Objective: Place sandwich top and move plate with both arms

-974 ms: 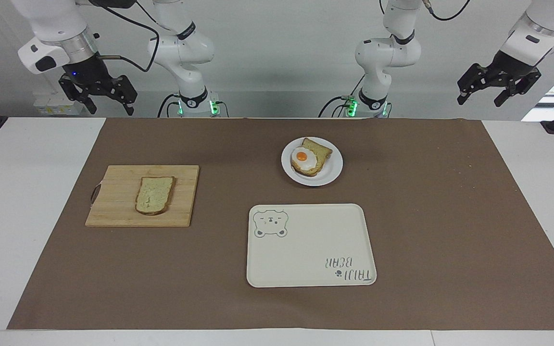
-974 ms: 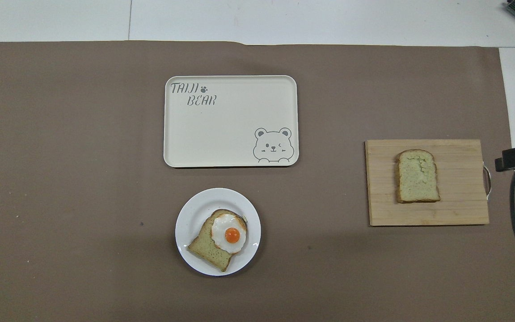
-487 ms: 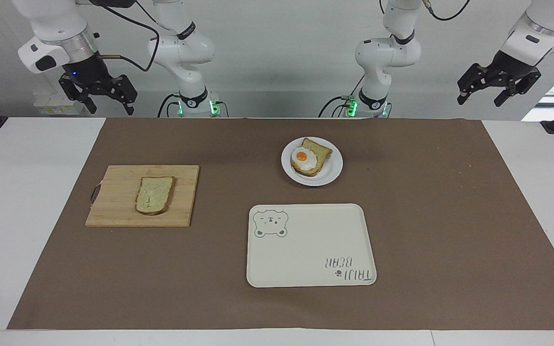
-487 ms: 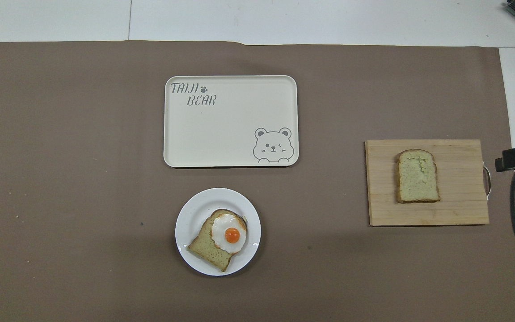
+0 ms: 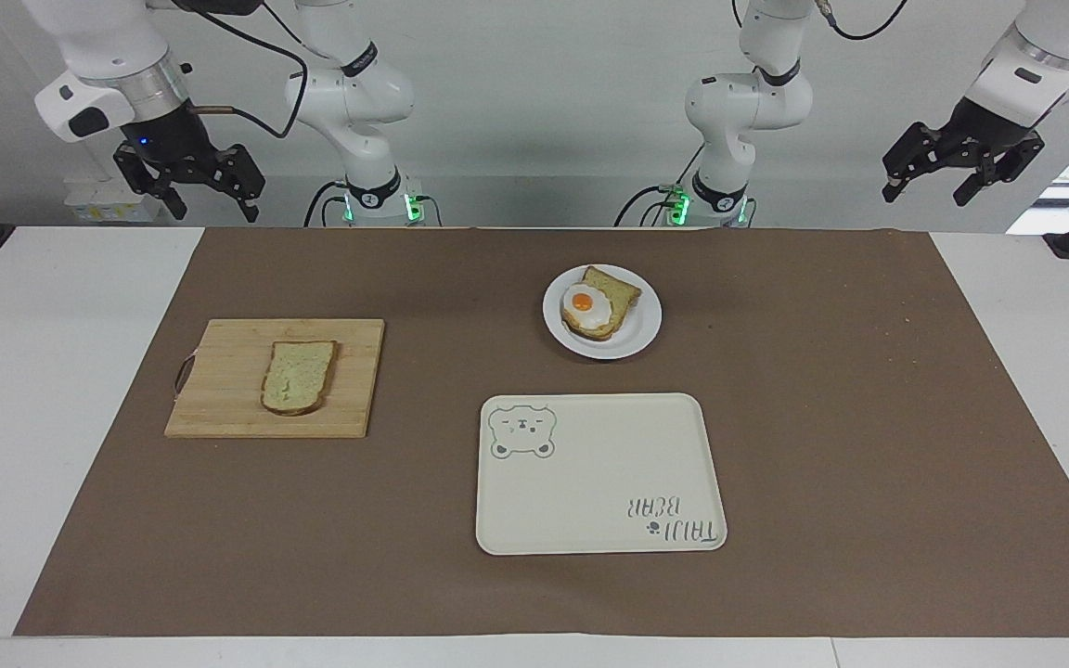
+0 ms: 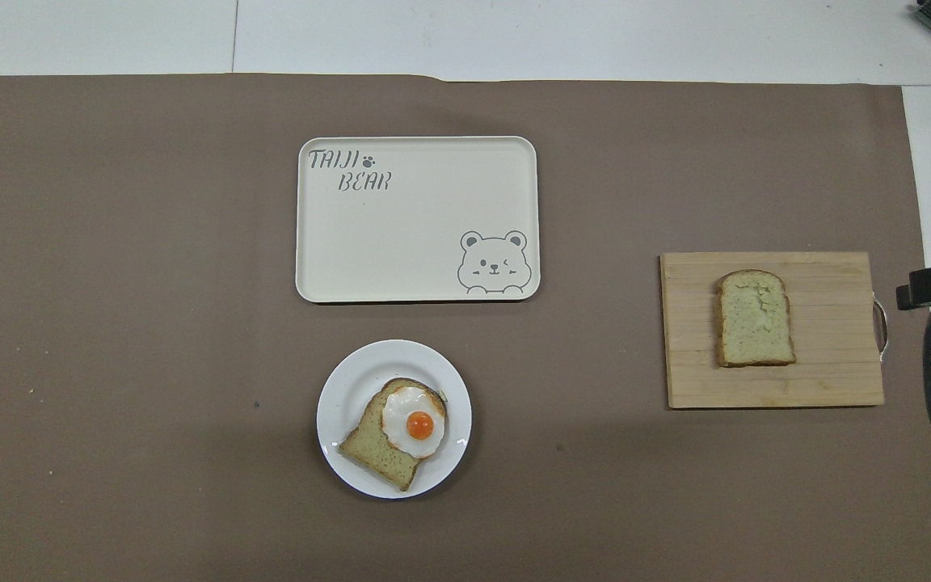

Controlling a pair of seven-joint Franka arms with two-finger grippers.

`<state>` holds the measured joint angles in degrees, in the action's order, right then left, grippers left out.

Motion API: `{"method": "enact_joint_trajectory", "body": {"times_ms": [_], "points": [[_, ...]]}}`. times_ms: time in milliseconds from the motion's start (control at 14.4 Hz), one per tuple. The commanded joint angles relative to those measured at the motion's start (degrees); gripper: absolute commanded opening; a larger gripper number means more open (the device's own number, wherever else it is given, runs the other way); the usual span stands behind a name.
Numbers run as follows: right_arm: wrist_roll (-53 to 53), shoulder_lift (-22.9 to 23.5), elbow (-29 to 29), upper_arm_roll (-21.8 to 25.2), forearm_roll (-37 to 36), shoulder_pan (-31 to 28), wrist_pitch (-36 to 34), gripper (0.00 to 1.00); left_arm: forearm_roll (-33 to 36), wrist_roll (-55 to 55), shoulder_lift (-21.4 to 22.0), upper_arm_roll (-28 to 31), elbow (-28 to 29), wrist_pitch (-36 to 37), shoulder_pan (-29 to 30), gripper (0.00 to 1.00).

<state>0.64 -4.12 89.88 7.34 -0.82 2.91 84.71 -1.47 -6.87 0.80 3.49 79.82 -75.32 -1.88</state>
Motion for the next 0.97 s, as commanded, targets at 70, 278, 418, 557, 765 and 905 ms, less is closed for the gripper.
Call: {"method": "enact_joint_trajectory", "body": {"times_ms": [70,278,418,557,765,905], "points": [[1.0,-1.1,1.7,-0.2,-0.1,-1.2,2.7,1.00,0.1,-0.2,1.0,-0.3,0.8,0.4,0.6,1.00],[0.9,-1.1,1.7,-0.2,-0.1,-1.2,2.7,1.00,0.1,-0.2,1.0,-0.3,0.8,0.4,0.6,1.00],[0.9,-1.1,1.7,-0.2,-0.1,-1.2,2.7,1.00,0.1,-0.2,1.0,-0.3,0.8,0.5,0.6,1.00],[1.0,-1.1,1.7,-0.2,-0.1,-1.2,2.7,1.00,0.1,-0.2,1.0,-0.3,0.8,0.5,0.6,1.00],[1.6,-1.0,1.6,0.0,-0.1,-1.2,2.6,1.00,0.1,-0.2,1.0,-0.3,0.8,0.4,0.6,1.00],[1.6,-1.1,1.5,0.0,-0.1,-1.2,2.0,1.00,0.1,-0.2,1.0,-0.3,0.8,0.4,0.6,1.00]]}}
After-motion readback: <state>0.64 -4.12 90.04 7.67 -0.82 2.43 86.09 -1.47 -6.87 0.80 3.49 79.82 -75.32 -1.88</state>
